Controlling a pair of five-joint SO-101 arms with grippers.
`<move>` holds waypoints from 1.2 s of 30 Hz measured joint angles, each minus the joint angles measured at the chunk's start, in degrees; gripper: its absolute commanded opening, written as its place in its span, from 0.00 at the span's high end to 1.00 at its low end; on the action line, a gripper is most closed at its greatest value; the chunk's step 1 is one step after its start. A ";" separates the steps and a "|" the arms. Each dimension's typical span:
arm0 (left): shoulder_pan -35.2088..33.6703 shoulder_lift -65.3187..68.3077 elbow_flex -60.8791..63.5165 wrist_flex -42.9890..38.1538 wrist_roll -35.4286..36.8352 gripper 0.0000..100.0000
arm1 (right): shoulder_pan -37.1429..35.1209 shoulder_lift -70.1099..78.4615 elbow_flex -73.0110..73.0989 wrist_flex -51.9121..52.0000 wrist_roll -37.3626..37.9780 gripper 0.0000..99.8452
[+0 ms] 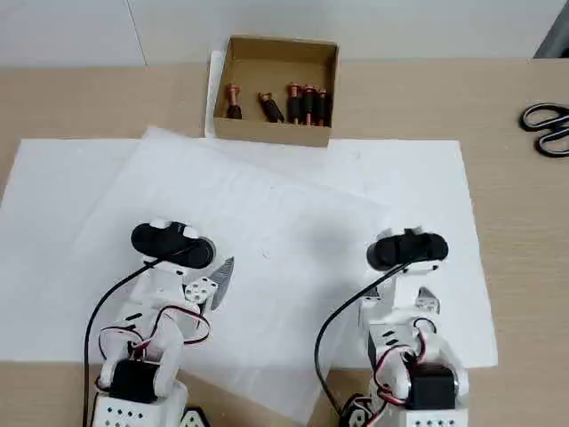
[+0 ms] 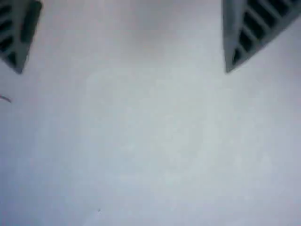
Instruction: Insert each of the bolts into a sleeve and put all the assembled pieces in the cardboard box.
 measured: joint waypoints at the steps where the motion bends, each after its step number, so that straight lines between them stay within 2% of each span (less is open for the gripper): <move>1: 0.00 0.00 0.00 0.00 0.00 0.74 | -0.35 0.00 1.76 -0.09 -1.23 0.72; 36: 0.00 0.00 0.00 0.00 0.00 0.74 | -0.35 0.00 3.43 -1.49 -3.08 0.72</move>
